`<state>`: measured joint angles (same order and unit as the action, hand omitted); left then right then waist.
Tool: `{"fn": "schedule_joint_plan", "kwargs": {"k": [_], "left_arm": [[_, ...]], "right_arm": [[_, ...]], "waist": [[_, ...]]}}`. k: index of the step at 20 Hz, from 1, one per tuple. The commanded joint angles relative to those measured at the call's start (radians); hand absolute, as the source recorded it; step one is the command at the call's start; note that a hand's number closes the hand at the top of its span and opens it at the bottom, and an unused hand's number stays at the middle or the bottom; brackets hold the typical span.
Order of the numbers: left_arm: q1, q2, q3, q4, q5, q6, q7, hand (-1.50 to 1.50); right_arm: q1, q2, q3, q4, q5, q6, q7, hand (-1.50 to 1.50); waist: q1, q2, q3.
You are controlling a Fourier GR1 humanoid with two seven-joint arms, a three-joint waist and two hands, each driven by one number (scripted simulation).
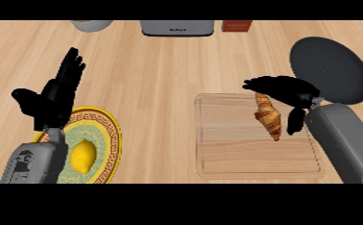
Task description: Pick the croissant from the cutting board and place it in the pan
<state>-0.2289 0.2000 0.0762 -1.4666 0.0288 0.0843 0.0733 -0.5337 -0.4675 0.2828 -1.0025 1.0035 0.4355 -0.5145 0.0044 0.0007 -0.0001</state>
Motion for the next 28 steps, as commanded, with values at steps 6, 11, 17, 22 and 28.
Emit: {"fn": "schedule_joint_plan", "kwargs": {"k": [6,11,17,22,28], "left_arm": [[-0.048,-0.018,0.011,0.063,-0.025,-0.001,-0.029,0.00],[-0.026,-0.007,0.013,-0.030,-0.022,-0.008,0.045,0.00],[-0.063,-0.016,0.012,0.014,-0.025,-0.016,0.066,0.00],[-0.018,-0.007,0.049,0.053,-0.018,-0.039,-0.032,0.00],[-0.002,-0.025,0.025,-0.013,-0.031,-0.010,0.025,0.00]], "right_arm": [[0.022,0.040,-0.011,0.128,0.119,-0.081,-0.043,-1.50],[-0.081,0.021,-0.045,0.295,0.156,-0.081,-0.146,-1.50],[-0.022,0.060,0.011,0.124,0.191,-0.062,-0.184,1.50],[0.002,0.093,-0.019,0.250,0.238,-0.217,-0.227,1.50],[-0.030,0.271,-0.222,0.216,0.138,-0.093,0.285,1.50]], "waist": [[-0.003,0.001,0.000],[0.006,0.002,0.001],[-0.006,-0.001,0.000],[0.000,0.001,0.000],[-0.027,-0.010,-0.002]]}}
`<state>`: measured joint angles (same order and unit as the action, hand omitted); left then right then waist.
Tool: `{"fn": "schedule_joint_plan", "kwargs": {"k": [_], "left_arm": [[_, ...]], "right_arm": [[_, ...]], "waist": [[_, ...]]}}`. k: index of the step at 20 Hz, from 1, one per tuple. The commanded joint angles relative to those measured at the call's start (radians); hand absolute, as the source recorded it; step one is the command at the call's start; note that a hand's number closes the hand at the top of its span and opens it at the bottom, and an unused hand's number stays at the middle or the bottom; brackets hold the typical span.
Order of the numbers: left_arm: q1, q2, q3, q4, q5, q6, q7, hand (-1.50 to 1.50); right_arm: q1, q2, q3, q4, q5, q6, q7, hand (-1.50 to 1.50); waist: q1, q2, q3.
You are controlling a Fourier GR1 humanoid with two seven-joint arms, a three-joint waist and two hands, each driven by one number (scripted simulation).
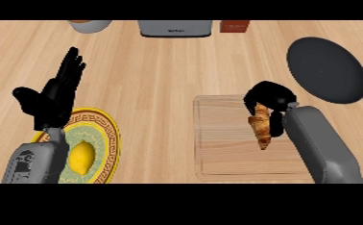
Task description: Pick the croissant from the cutting board and place it in the pan
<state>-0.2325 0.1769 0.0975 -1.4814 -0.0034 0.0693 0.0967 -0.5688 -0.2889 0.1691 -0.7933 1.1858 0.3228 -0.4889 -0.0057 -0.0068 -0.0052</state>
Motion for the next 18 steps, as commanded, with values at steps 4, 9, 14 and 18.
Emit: {"fn": "schedule_joint_plan", "kwargs": {"k": [4,9,14,18], "left_arm": [[0.012,0.021,0.025,0.006,0.007,-0.004,-0.001,0.00],[0.012,0.025,0.030,0.008,0.019,-0.017,-0.002,0.00],[0.032,-0.006,-0.003,-0.005,-0.007,0.000,-0.010,0.00],[0.038,0.021,0.042,0.046,0.030,-0.040,-0.066,0.00]], "right_arm": [[-0.021,0.229,-0.224,-0.059,-0.070,-0.070,0.601,1.50],[-0.045,0.285,-0.180,-0.284,-0.009,-0.330,0.794,1.50],[-0.013,0.288,-0.166,-0.522,0.009,-0.343,0.938,1.50],[0.010,0.258,-0.179,-0.717,0.025,-0.284,1.028,1.50]], "waist": [[-0.029,-0.012,0.001],[-0.017,-0.012,0.003],[-0.013,-0.003,0.005],[-0.013,0.000,0.004]]}}
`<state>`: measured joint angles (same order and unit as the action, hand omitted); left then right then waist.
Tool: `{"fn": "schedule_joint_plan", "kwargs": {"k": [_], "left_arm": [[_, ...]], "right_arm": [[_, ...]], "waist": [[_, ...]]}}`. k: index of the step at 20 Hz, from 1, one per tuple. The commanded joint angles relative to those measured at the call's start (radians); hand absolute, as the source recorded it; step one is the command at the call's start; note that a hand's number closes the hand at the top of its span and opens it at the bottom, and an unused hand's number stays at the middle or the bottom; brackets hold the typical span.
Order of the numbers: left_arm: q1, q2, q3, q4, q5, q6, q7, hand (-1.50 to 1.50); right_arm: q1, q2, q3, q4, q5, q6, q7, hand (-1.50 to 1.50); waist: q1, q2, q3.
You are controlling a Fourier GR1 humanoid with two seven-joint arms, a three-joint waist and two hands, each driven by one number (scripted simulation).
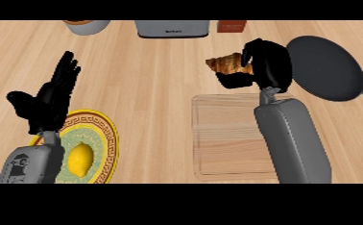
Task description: Pick the croissant from the cutting board and place it in the pan
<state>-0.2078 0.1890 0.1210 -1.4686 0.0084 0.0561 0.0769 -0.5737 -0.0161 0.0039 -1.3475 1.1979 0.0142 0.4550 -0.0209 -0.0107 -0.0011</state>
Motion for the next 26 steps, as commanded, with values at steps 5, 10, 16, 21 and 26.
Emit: {"fn": "schedule_joint_plan", "kwargs": {"k": [5,10,16,21,26], "left_arm": [[-0.013,-0.015,-0.003,-0.003,0.003,-0.001,-0.012,0.00],[-0.048,-0.017,-0.015,0.050,-0.029,0.011,-0.028,0.00],[-0.089,0.005,-0.012,0.014,-0.008,-0.016,0.037,0.00],[-0.061,-0.021,-0.031,0.008,-0.022,-0.005,0.008,0.00],[-0.065,-0.042,-0.044,0.040,-0.021,-0.013,-0.027,0.00]], "right_arm": [[0.029,-0.067,-0.173,-0.141,-0.129,-0.093,-0.013,1.50],[-0.022,-0.178,-0.365,-0.059,-0.342,-0.080,-0.115,1.50],[-0.046,-0.385,-0.510,0.330,-0.364,-0.221,-0.358,1.50],[-0.084,-0.506,-0.520,0.598,-0.271,-0.370,-0.479,1.50],[-0.168,-0.595,-0.568,0.838,-0.277,-0.443,-0.558,1.50]], "waist": [[0.015,0.011,0.001],[0.016,0.013,0.001],[0.036,0.022,0.003],[0.058,0.032,0.004],[0.081,0.043,0.006]]}}
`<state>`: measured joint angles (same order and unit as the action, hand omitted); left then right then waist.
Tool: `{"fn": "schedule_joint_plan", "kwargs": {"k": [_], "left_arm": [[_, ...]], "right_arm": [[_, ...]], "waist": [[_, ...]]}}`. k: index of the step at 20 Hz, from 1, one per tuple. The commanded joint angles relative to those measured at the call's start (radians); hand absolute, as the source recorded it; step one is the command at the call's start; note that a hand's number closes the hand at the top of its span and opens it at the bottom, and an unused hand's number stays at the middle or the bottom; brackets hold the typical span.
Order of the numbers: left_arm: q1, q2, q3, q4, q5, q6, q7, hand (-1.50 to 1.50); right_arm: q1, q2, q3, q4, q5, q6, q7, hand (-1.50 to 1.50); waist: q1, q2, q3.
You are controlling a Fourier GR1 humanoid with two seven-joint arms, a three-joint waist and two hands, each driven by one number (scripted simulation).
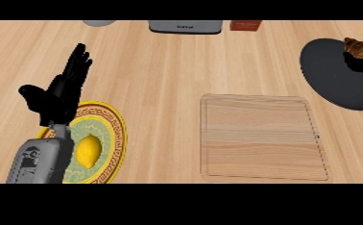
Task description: Pick the croissant from the cutting board and place it in the pan
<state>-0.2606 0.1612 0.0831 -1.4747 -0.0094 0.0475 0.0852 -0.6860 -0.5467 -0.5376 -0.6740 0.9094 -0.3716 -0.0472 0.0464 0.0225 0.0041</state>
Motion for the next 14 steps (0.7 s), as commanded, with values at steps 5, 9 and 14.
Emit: {"fn": "schedule_joint_plan", "kwargs": {"k": [5,9,14], "left_arm": [[-0.025,-0.036,-0.035,0.007,-0.026,0.023,0.012,0.00],[-0.069,-0.006,-0.007,0.025,-0.013,0.012,0.020,0.00],[-0.026,-0.009,-0.011,0.007,0.000,-0.007,-0.003,0.00]], "right_arm": [[-0.055,-0.092,-0.087,0.290,-0.035,-0.124,-0.149,1.50],[-0.078,-0.084,-0.133,0.356,-0.097,-0.067,-0.187,1.50],[-0.076,-0.090,-0.182,0.456,-0.170,0.166,-0.211,-1.50]], "waist": [[0.023,0.012,0.004],[0.029,0.019,0.006],[0.042,0.018,0.007]]}}
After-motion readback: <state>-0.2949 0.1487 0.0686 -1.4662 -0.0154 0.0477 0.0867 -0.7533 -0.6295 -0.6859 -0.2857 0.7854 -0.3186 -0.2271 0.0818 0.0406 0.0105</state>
